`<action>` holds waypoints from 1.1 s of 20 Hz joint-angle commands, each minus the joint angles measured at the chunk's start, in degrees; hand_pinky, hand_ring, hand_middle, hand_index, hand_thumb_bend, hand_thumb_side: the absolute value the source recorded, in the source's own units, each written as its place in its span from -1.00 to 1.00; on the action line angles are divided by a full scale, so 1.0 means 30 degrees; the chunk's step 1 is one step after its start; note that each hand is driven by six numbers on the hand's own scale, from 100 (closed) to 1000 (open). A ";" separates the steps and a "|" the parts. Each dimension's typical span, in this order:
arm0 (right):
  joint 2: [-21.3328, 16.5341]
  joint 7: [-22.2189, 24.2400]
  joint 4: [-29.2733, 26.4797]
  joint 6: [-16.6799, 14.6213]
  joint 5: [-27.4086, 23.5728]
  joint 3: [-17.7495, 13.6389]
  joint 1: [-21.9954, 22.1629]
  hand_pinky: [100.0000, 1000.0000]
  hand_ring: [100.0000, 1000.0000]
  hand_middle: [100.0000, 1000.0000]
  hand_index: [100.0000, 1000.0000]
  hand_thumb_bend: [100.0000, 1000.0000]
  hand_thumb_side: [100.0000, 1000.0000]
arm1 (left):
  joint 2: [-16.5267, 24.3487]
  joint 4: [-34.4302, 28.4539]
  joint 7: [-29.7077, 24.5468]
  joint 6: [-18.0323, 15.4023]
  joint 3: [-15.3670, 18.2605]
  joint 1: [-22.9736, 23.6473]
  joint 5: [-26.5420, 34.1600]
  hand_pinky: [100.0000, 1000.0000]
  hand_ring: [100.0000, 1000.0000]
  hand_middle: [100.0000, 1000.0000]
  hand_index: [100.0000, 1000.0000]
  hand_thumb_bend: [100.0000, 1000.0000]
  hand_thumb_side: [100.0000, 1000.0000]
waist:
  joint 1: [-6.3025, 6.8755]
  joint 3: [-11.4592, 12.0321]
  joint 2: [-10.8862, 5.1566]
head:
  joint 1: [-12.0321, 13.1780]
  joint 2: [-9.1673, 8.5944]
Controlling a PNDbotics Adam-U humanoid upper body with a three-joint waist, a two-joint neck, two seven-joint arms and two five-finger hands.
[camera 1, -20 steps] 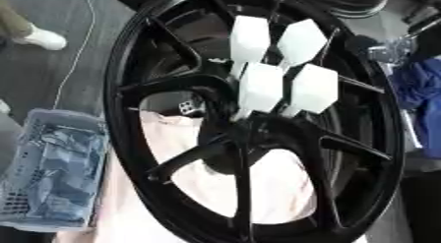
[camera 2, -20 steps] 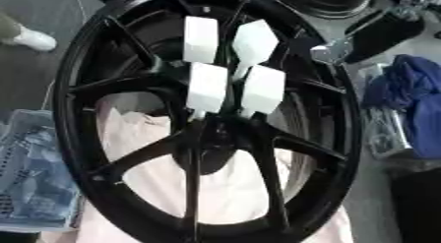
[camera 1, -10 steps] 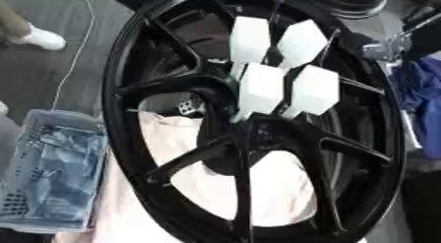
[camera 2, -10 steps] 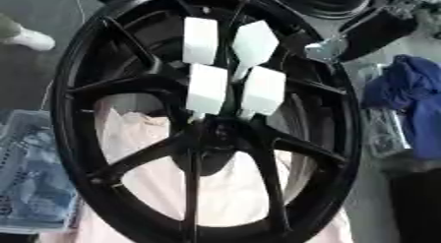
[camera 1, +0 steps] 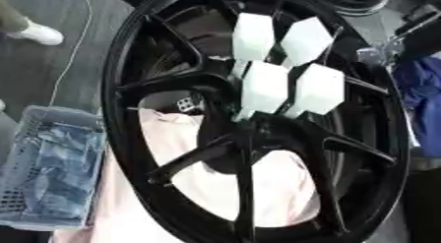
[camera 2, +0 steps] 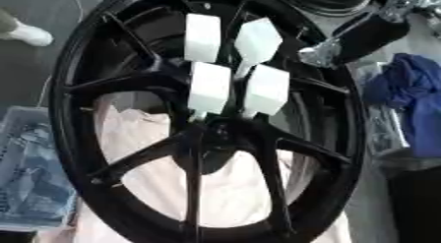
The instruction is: Pull the pin out of the wheel hub.
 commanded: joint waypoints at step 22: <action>0.0075 -0.0090 -0.0120 0.0380 0.0263 0.0215 -0.0353 0.36 0.61 0.49 0.63 -0.60 -1.00 | -0.0086 -0.0391 -0.0165 0.0060 -0.0084 -0.0167 -0.0225 0.72 0.35 0.22 0.40 -1.00 0.46 | -0.0157 0.0325 0.0242 | -0.0275 -0.0371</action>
